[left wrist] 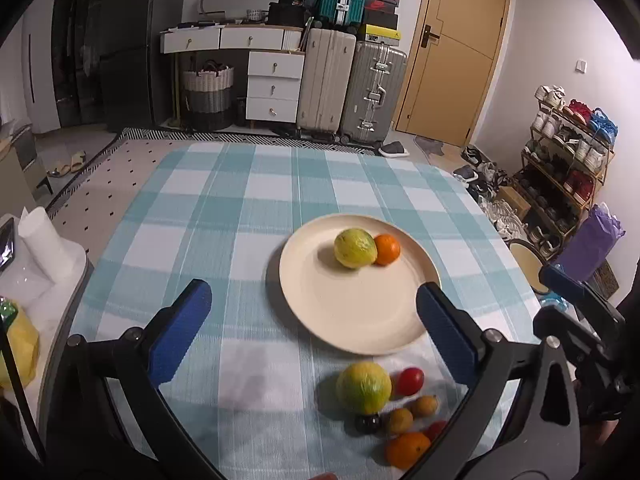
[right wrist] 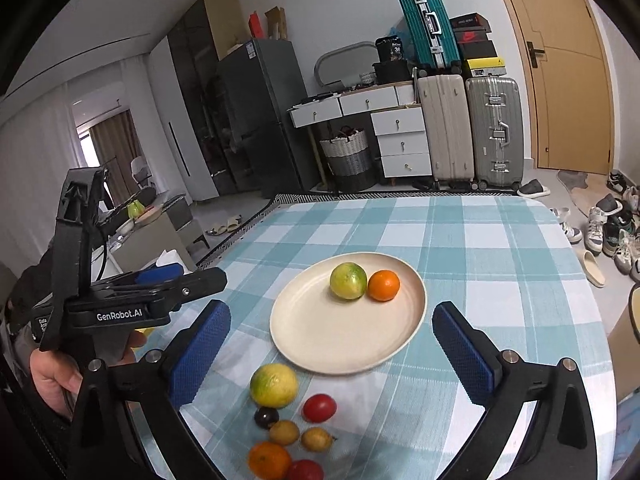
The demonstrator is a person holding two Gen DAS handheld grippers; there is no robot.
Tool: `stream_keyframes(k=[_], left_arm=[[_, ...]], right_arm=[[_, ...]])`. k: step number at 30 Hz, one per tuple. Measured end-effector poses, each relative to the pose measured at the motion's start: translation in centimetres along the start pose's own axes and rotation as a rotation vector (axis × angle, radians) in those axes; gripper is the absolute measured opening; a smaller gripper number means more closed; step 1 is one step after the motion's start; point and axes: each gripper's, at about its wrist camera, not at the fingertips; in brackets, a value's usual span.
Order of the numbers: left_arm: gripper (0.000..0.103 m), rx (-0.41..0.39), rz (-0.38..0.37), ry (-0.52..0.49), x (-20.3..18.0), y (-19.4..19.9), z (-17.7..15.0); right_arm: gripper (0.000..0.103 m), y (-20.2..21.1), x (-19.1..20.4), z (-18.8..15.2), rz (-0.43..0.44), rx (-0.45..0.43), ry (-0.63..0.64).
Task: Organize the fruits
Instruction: 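Withdraw both grippers from the plate back toward the remaining fruit, then close the left gripper on the second large green citrus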
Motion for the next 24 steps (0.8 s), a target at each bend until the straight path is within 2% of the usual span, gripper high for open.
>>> stream_keyframes(k=[9,24], left_arm=[[0.102,0.065,-0.008,0.017,-0.1,-0.6,-3.2],[0.102,0.222,-0.049,0.001,-0.6,-6.5,-6.7]], right_arm=[[0.103,0.4,0.3,-2.2,-0.021,0.037,-0.004],[0.103,0.2,-0.1,-6.3,-0.034,0.098,-0.026]])
Point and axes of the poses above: each gripper's, at about its wrist camera, not at the fingertips, and y roughly against the way its jaws point, x to its left, z to its top, and after that the axes turned 1 degree about z, right-handed
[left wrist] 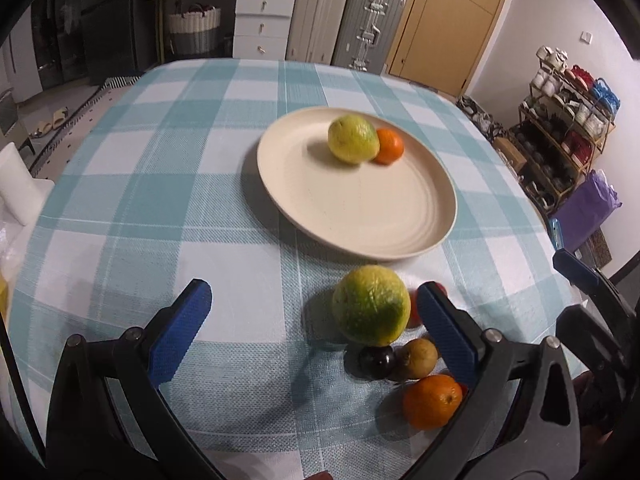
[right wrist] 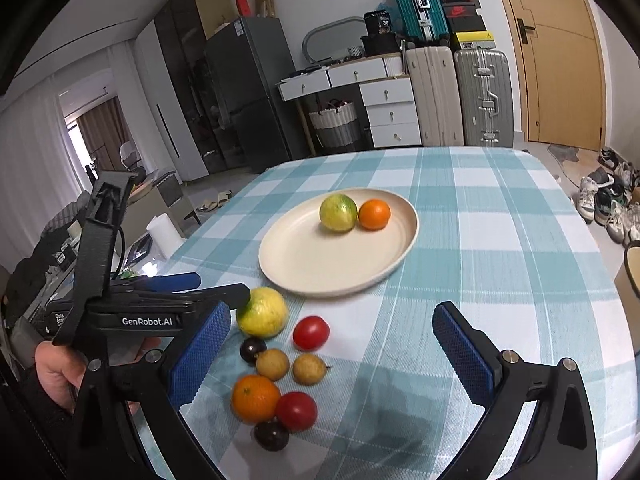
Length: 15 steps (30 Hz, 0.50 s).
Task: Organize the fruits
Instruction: 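Close the left gripper on the second large green citrus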
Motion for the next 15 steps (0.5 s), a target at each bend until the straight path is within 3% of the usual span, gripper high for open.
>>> stream_keyframes(k=[15], left_arm=[[0.102,0.086,-0.096,0.019,-0.1,-3.8,0.0]], right_arm=[[0.103,-0.5,-0.3,-0.5,0.012,0.023,-0.002]])
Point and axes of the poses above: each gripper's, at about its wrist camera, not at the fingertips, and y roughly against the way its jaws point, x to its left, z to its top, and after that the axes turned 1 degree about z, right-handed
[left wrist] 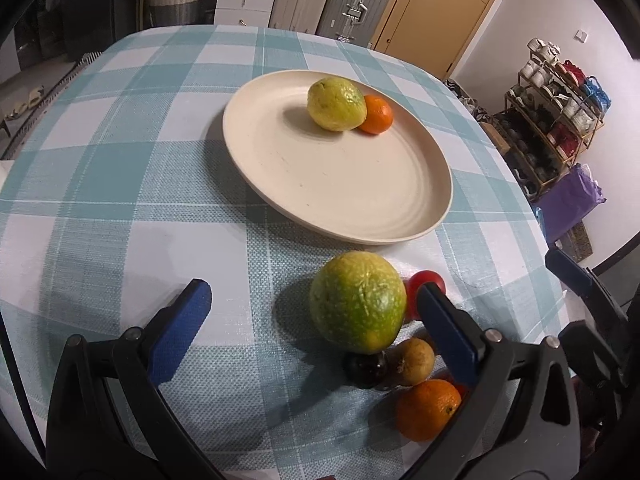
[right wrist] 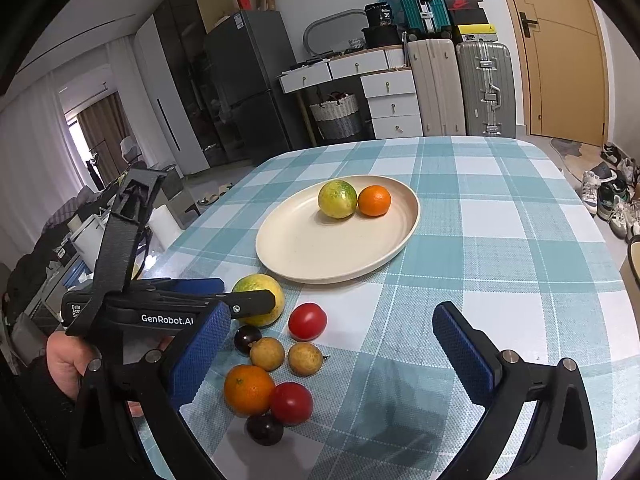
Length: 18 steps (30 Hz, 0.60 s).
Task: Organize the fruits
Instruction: 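Close the left gripper on the second large green citrus, then close the right gripper on the second orange while the left gripper holds the citrus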
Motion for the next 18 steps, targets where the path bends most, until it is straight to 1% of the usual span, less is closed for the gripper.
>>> stream_keyframes(k=[2,5,6,8,10,11,13,16,18], left_arm=[[0.101,0.001,-0.015,0.005,0.08,-0.14,0.04],[0.09,-0.002,-0.031,0.007,0.06,-0.18,0.11],[0.084,0.004,-0.041,0.008,0.07,-0.3,0.17],[0.079,0.005,-0.065,0.012,0.19,-0.31,0.23],[0.067,0.014,-0.109,0.021,0.35,-0.41,0.32],[0.064,0.013,-0.12,0.022,0.35,-0.4,0.36],[0.046,0.013,-0.151,0.018,0.23,-0.37,0.36],[0.046,0.011,-0.15,-0.003,-0.05,-0.35,0.32],[0.046,0.009,-0.153,0.004,0.1,-0.29,0.34]], right_arm=[[0.103,-0.09,-0.04,0.01,0.002,0.003,-0.001],[0.103,-0.33,-0.17,-0.02,0.006,0.008,-0.005],[0.103,-0.36,-0.19,-0.04,0.016,0.01,-0.007],[0.103,-0.5,-0.19,-0.07,0.016,0.017,-0.006],[0.103,-0.64,-0.15,-0.15,0.018,0.026,-0.005],[0.103,-0.69,-0.12,-0.18,0.019,0.028,-0.004],[0.103,-0.74,-0.06,-0.24,0.019,0.032,-0.006],[0.103,-0.74,0.01,-0.36,0.02,0.036,-0.007],[0.103,-0.69,0.14,-0.42,0.025,0.038,-0.006]])
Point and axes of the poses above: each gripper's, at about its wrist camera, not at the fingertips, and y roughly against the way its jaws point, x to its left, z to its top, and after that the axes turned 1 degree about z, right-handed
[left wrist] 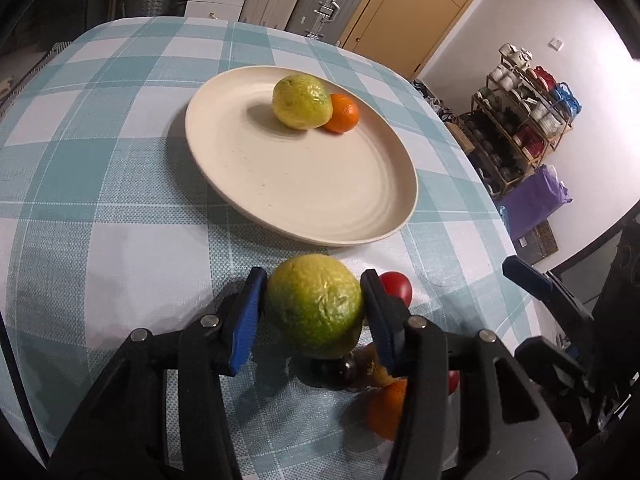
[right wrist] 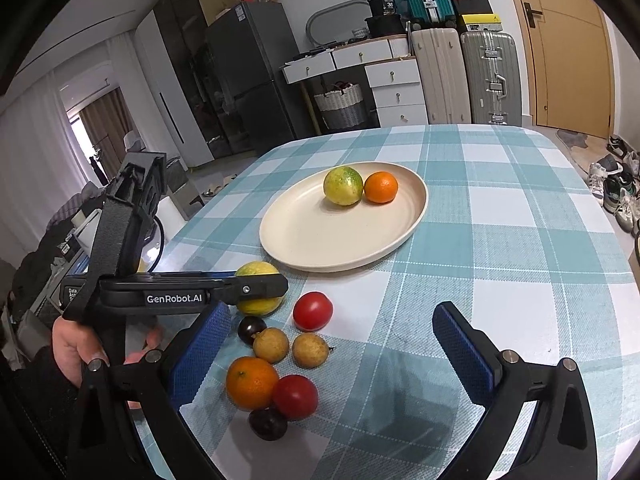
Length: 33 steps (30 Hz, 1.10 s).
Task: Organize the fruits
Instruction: 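Close the right gripper on the second orange while the left gripper holds the citrus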
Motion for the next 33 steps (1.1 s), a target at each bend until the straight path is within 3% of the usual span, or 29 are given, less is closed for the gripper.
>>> stream_keyframes(k=[9,25,27,29,33], left_arm=[[0.046,-0.037,0.011,0.018,0.6,1.8,0.1],[0.046,-0.085,0.028,0.069,2.6,5.9,-1.3],[0.046,-0.092,0.03,0.07,2.8,6.3,-1.5],[0.046,-0.097,0.028,0.073,3.0,6.6,-1.6],[0.046,-0.101,0.024,0.082,3.4,7.0,-1.9]], right_arm=[[0.103,0.2,1.4,-0.7,0.072,0.025,0.039],[0.102,-1.4,5.9,-2.5,0.07,0.126,0.201],[0.099,-1.7,6.5,-2.6,0.042,0.141,0.242],[0.087,-2.1,7.1,-2.8,0.01,0.159,0.282],[0.079,-3.4,7.7,-3.4,-0.041,0.211,0.343]])
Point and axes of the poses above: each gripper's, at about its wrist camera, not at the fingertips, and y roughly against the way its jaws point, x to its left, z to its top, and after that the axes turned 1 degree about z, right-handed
